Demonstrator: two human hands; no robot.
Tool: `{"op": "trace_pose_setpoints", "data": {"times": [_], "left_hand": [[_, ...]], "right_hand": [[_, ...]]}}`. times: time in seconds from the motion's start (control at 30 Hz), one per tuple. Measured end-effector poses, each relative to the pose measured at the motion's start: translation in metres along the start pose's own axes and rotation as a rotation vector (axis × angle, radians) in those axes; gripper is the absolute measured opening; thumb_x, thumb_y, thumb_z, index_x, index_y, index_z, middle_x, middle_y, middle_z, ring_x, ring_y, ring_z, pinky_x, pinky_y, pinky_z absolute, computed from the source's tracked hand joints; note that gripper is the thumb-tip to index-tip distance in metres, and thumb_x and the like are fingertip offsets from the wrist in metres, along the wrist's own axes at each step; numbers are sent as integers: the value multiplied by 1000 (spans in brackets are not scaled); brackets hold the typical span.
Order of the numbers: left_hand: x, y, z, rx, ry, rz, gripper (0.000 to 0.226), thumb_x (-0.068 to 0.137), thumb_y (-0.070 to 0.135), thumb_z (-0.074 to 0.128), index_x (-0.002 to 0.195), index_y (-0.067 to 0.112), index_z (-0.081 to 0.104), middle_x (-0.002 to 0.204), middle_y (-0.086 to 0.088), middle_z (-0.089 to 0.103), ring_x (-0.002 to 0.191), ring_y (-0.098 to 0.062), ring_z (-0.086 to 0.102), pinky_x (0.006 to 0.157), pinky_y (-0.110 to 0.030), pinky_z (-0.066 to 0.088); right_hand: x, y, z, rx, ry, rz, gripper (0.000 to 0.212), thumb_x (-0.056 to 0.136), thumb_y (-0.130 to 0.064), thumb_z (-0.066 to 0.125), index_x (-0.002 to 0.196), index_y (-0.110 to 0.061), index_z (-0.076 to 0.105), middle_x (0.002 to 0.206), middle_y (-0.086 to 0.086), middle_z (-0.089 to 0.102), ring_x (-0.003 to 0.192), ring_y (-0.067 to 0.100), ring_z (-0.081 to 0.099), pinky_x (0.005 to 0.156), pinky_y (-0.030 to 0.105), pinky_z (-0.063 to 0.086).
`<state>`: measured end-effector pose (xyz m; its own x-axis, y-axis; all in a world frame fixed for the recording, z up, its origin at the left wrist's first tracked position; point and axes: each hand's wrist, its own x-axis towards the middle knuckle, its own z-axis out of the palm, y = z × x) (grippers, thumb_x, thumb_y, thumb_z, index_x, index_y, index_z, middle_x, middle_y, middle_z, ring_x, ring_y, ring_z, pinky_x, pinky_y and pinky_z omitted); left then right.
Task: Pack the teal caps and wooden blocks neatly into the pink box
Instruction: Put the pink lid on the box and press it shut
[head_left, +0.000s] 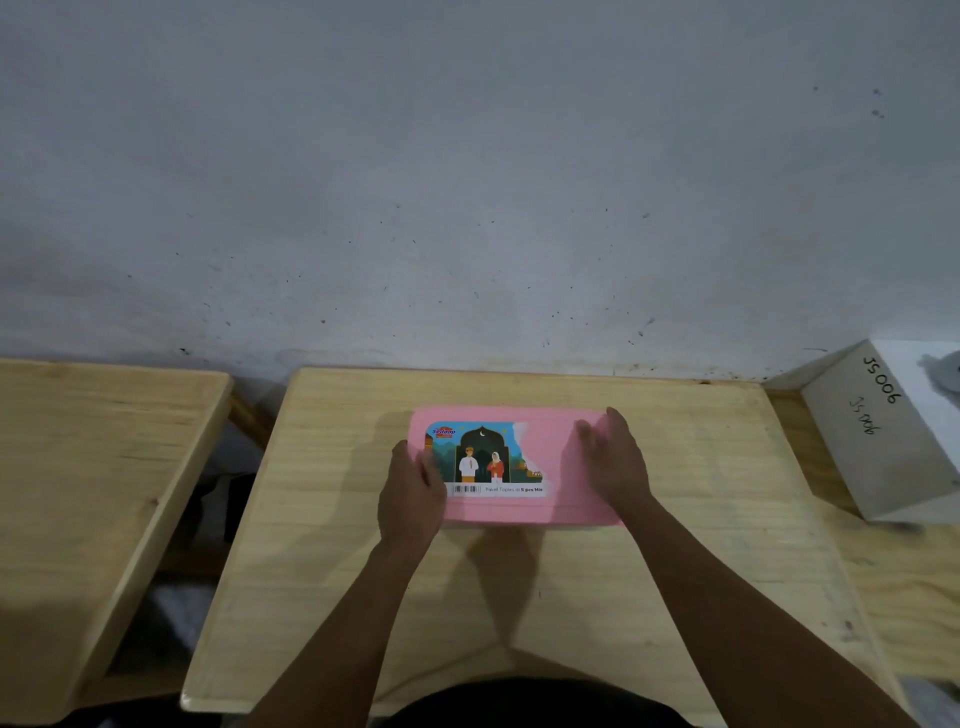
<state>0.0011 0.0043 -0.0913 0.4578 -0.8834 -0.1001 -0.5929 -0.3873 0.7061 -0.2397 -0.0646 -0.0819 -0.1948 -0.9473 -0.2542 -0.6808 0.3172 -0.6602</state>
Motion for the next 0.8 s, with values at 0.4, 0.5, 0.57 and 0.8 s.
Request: {"op": "trace_pose_setpoints", "data": {"times": [0.4, 0.5, 0.57, 0.8], "left_hand": [[19, 10, 2, 519, -211, 398, 61, 93, 27, 29, 151, 14, 14, 161, -5, 6, 149, -22, 5, 117, -56, 18], [20, 12, 1, 494, -184, 404, 69, 85, 38, 20, 149, 15, 19, 160, -5, 14, 148, -22, 12, 116, -53, 21], [20, 11, 2, 487, -166, 411, 68, 84, 41, 22, 148, 17, 22, 159, -5, 18, 148, -23, 15, 115, -53, 24], [21, 7, 6, 536, -167, 454, 66, 87, 46, 34, 149, 28, 22, 160, -6, 15, 149, -25, 10, 115, -54, 22]], "right_hand": [[-8, 0, 18, -394, 123, -314, 67, 92, -37, 6, 145, -20, 42, 156, 8, 34, 149, 27, 16, 120, 48, 21], [-9, -4, 18, -469, 91, -304, 72, 89, -46, 0, 148, -23, 35, 159, 7, 27, 150, 27, 10, 120, 49, 19], [-11, -5, 19, -498, 82, -301, 69, 92, -48, 3, 149, -23, 32, 160, 8, 25, 150, 28, 9, 119, 50, 20], [-16, -3, 24, -458, 165, -318, 56, 97, -45, 24, 143, -21, 43, 155, 9, 36, 147, 27, 23, 111, 46, 39]]}}
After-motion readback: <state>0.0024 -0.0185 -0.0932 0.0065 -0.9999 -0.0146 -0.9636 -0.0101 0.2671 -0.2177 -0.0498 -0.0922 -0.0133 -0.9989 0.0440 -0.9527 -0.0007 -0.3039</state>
